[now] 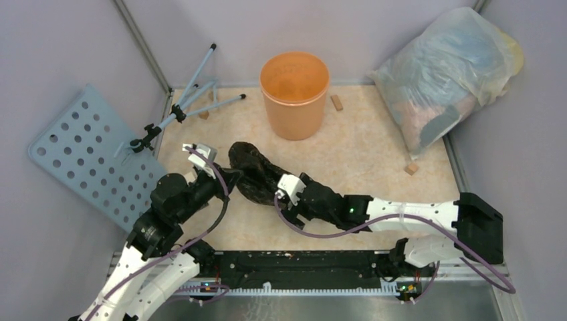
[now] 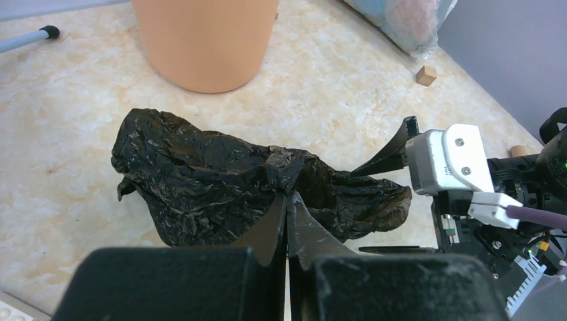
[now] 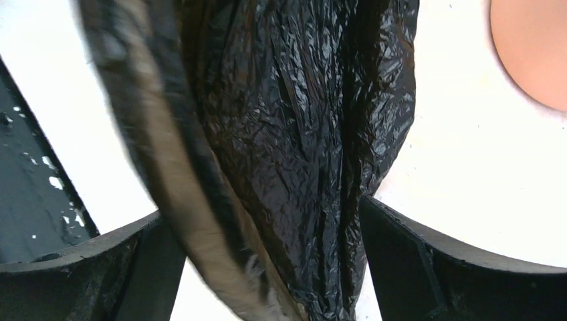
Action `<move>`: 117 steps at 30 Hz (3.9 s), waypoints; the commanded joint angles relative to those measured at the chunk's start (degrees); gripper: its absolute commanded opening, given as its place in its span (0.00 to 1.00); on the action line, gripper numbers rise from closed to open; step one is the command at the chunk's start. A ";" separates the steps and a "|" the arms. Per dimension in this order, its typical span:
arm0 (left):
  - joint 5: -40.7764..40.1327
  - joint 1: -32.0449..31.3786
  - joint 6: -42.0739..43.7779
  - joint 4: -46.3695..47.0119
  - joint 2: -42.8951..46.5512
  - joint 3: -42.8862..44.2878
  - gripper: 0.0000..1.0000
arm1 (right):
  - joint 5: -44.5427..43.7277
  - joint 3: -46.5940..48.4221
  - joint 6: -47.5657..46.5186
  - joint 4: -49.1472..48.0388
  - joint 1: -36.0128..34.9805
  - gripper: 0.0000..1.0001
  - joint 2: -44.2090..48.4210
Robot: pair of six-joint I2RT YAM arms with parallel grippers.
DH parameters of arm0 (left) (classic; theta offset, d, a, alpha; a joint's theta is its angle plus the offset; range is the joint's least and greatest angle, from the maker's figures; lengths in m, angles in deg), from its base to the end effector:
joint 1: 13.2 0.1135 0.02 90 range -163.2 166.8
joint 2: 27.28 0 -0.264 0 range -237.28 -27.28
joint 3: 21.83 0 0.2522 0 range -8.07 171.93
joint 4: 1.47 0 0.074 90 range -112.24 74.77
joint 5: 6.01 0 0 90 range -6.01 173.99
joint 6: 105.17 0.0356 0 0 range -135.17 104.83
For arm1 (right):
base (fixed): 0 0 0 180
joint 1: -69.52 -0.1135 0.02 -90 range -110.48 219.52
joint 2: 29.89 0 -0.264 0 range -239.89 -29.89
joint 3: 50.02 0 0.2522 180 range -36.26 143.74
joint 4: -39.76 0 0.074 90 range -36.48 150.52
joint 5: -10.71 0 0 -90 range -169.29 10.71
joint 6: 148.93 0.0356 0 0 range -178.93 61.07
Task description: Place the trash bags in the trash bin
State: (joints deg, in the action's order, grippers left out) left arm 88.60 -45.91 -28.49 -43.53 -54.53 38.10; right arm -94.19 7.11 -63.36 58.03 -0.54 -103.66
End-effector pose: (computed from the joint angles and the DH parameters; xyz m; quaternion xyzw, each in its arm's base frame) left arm 0.0873 -0.0595 0.3527 0.1540 0.7467 -0.2810 0.5830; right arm 0.1030 0.2570 0.2327 -0.4844 0.7362 0.1519 0.4477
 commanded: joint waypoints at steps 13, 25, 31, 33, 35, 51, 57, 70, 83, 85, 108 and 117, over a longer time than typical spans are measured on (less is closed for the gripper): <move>0.13 0.16 0.40 1.44 0.36 -1.55 0.00 | 24.64 -9.83 11.76 -14.79 -1.74 0.75 12.01; 0.67 0.11 0.06 3.38 -0.97 -3.36 0.00 | 33.70 -4.68 9.63 -18.15 -6.59 0.79 2.35; 1.38 0.12 1.30 3.94 0.35 -6.27 0.00 | 20.82 -5.59 9.46 -13.69 -6.62 0.85 9.53; 2.39 0.10 1.45 3.95 1.01 -7.09 0.00 | 16.13 -6.95 9.13 -13.47 -6.51 0.86 12.65; 3.62 0.15 1.53 3.95 1.75 -7.45 0.00 | 10.11 -8.38 8.91 -13.80 -6.53 0.87 15.46; 8.90 0.17 0.52 2.35 3.48 -5.13 0.00 | -11.27 1.29 7.23 -22.37 -4.63 0.62 2.18; 8.53 0.11 0.10 1.95 2.65 -4.69 0.00 | -7.40 5.68 7.16 -28.05 -4.59 0.53 -5.53; 5.83 0.13 -2.11 0.39 0.62 -1.81 0.00 | -17.40 8.43 7.59 -32.23 -4.57 0.53 -14.33; 3.75 0.15 -2.76 -1.93 0.53 0.64 0.00 | -34.56 9.73 7.90 -32.64 -3.84 0.38 -19.14; 3.56 0.15 -2.64 -2.47 0.56 0.72 0.00 | -38.10 9.43 6.61 -31.51 -2.04 0.38 -17.80; 2.12 0.17 -2.59 -3.20 -0.68 1.32 0.00 | -22.41 -1.40 13.73 -14.43 12.76 0.78 6.00; 2.52 0.12 -2.25 -2.47 -1.58 1.24 0.00 | -19.81 -9.23 18.38 -9.83 14.41 0.65 14.80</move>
State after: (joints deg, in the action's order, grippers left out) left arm 90.61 -45.91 -30.50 -48.36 -55.69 37.99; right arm -115.65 0.40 -48.04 46.71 11.98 -92.08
